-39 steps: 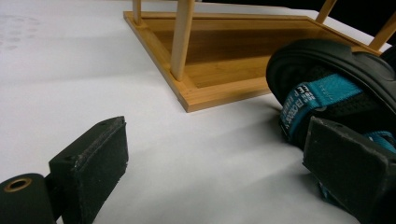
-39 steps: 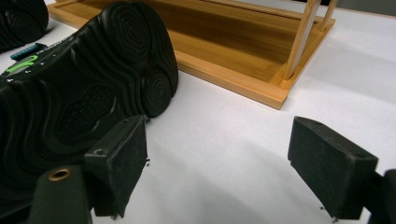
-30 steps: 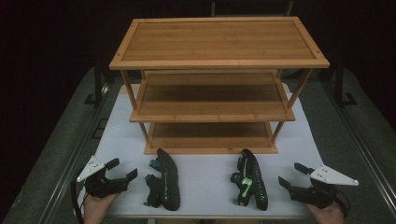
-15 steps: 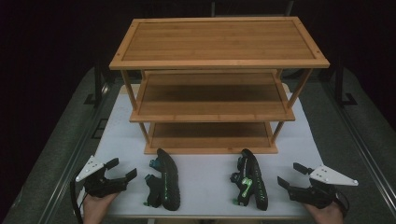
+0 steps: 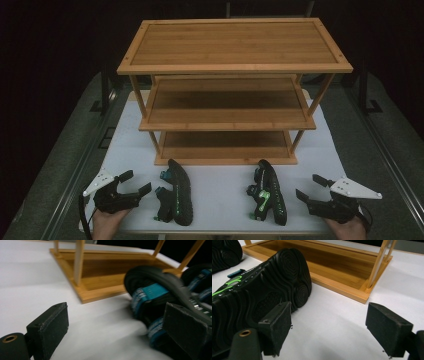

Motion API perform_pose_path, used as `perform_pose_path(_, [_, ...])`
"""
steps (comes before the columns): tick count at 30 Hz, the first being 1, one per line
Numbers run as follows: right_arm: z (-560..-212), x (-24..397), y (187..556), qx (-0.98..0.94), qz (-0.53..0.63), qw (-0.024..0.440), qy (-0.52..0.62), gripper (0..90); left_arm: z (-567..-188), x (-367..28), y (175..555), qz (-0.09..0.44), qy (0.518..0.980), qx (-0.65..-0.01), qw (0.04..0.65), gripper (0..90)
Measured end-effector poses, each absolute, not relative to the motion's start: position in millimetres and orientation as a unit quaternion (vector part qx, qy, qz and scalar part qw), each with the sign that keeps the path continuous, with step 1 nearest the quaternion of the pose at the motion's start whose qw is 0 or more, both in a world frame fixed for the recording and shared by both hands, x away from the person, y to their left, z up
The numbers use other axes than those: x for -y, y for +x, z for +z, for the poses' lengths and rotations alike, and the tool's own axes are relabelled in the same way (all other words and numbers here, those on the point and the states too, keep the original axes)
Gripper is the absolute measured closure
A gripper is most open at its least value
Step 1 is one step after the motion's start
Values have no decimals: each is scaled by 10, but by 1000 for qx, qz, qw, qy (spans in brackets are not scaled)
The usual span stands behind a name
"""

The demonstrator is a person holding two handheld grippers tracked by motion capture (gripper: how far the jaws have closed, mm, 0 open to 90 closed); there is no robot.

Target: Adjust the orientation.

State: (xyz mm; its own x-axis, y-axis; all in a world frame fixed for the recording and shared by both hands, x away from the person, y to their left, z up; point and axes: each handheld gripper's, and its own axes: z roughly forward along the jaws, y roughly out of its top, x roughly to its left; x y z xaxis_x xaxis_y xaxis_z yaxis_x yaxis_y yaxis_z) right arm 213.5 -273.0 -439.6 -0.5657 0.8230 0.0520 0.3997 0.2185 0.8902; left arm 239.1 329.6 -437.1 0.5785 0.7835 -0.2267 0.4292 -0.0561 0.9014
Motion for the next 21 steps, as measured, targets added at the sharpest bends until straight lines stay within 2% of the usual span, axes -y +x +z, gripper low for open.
perform_pose_path(3, [-4398, 2727, 2134, -749, 473, 223, 408, 201, -4358, -3238, 2347, 156, 710, -414, 547, 81])
perform_pose_path(5, [-4395, 2729, 2131, -748, 473, 225, 408, 202, -4352, -3219, 2320, 155, 714, -404, 551, 156])
perform_pose_path(10, [-4399, 2732, 2133, -749, 473, 222, 408, 202, -4363, -3225, 2318, 149, 720, -400, 546, 202])
perform_pose_path(16, [-4398, 2730, 2134, -750, 472, 223, 406, 202, -4394, -3249, 2335, 130, 716, -403, 555, 231])
perform_pose_path(21, [-4391, 2735, 2125, -748, 473, 225, 407, 202, -4403, -3268, 2321, 143, 725, -409, 535, 249])
